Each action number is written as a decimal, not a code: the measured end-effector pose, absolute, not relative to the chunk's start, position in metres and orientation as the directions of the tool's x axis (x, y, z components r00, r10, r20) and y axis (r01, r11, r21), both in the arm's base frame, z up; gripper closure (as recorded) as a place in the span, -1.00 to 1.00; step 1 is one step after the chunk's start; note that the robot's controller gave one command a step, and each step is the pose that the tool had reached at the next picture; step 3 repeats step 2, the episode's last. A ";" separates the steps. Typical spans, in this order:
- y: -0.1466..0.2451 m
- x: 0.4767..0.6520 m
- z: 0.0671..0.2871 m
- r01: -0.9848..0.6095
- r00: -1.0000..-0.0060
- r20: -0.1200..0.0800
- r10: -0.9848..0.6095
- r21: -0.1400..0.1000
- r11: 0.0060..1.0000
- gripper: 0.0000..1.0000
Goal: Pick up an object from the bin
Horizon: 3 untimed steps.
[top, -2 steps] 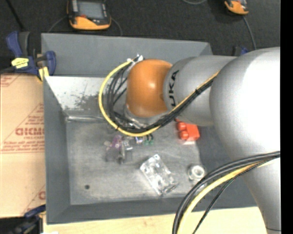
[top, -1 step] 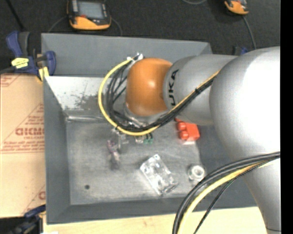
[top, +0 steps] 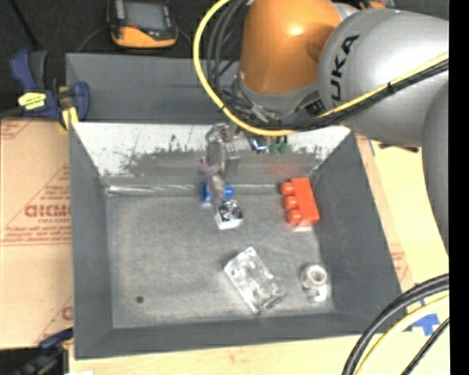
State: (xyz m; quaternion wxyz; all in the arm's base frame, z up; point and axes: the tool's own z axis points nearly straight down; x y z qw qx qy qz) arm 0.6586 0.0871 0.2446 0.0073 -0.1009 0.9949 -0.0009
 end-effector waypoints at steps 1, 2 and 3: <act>0.073 0.591 0.127 -0.276 -0.961 0.007 -0.276 0.001 0.961 1.00; 0.080 0.605 0.229 -0.277 -0.961 -0.013 -0.277 -0.003 0.961 1.00; 0.080 0.605 0.229 -0.277 -0.961 -0.013 -0.277 -0.003 0.961 1.00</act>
Offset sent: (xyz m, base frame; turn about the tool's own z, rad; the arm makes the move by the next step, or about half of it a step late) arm -0.0649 -0.0131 -0.1127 -0.0796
